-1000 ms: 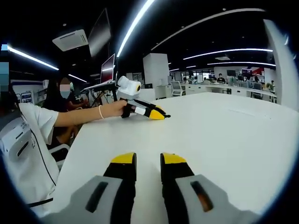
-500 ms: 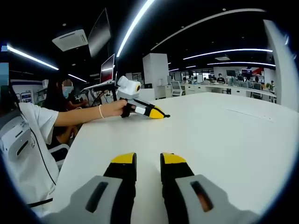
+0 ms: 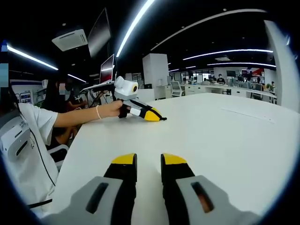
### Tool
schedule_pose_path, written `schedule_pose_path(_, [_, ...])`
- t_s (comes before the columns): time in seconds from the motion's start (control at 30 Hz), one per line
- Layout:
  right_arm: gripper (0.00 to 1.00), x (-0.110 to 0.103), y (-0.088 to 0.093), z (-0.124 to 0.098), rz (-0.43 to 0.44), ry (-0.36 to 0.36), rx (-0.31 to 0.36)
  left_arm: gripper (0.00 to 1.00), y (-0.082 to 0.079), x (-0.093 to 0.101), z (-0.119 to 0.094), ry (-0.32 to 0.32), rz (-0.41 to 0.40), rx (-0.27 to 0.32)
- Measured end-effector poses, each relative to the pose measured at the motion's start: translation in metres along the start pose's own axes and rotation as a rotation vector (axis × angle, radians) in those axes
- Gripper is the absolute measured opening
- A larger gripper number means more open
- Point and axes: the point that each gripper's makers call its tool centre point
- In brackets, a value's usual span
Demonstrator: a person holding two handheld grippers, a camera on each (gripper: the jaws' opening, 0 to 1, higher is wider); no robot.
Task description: Snap the two parts of the plastic buckle together until the buckle closes and remains connected.
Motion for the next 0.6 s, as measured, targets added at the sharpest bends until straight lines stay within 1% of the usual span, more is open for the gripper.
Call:
schedule_pose_path(0.17, [0.20,0.001,0.000,-0.001,-0.005,0.009,-0.002,0.11,-0.001,0.015,-0.006,0.051,0.014,0.013])
schedule_pose_path(0.3, [0.20,0.001,0.000,-0.001,-0.011,0.018,-0.005,0.11,0.000,0.027,-0.009,0.089,0.034,0.012])
schedule_pose_path(0.43, [0.20,0.001,-0.002,0.000,-0.022,0.025,-0.009,0.11,0.000,0.040,-0.012,0.142,0.057,0.008])
schedule_pose_path(0.5, [0.20,0.001,-0.002,0.000,-0.025,0.024,-0.009,0.11,0.001,0.046,-0.013,0.154,0.074,0.005])
schedule_pose_path(0.6, [0.20,0.000,-0.003,0.002,-0.020,0.022,-0.004,0.11,0.004,0.048,-0.011,0.147,0.092,-0.015])
Point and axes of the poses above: the point that each gripper's makers call its tool centre point, and the gripper's own axes: z roughly forward along the fingers, x roughly to its right, y roughly out of its underside, and after that the axes turned 6 degrees about -y, right-handed
